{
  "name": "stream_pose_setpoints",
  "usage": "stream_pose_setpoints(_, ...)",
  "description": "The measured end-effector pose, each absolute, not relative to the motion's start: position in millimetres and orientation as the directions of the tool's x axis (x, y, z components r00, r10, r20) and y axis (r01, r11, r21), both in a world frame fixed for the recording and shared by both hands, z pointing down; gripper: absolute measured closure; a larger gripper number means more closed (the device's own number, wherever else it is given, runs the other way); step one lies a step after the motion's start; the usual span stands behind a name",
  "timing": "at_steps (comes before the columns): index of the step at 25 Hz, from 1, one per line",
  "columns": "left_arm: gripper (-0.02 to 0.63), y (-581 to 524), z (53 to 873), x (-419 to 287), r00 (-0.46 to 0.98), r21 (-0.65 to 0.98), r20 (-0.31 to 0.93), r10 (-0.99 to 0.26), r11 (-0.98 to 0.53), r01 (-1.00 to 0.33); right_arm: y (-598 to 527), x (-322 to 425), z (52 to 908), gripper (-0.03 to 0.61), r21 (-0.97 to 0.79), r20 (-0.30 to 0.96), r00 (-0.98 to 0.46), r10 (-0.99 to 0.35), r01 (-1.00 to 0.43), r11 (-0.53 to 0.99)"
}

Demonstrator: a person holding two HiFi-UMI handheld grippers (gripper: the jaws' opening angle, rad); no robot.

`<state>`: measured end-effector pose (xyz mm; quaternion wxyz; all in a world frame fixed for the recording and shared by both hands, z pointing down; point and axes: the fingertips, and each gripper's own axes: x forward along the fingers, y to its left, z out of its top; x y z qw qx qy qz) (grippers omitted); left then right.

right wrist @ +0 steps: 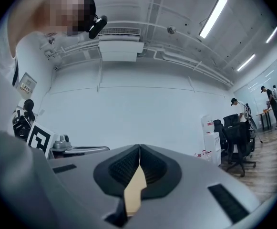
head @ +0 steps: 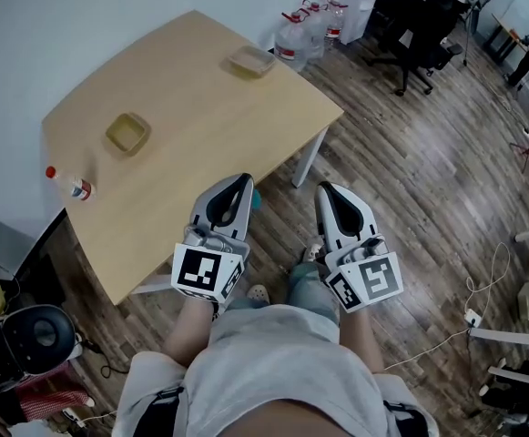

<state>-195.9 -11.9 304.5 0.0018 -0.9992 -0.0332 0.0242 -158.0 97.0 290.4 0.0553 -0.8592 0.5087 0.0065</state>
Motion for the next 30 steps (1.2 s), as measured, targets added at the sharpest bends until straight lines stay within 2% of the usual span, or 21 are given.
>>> stream_pose_setpoints(18, 0.598, 6, 296, -47, 0.996, -0.011, -0.071, -0.056, -0.998, -0.057, 103, 2, 281, 0.568, -0.063, -0.085, 0.348, -0.934, -0.937, -0.343)
stream_pose_setpoints(30, 0.598, 32, 294, 14, 0.984, -0.019, -0.08, -0.162, -0.986, -0.164, 122, 71, 285, 0.568, -0.071, -0.091, 0.242, -0.966, -0.969, -0.237)
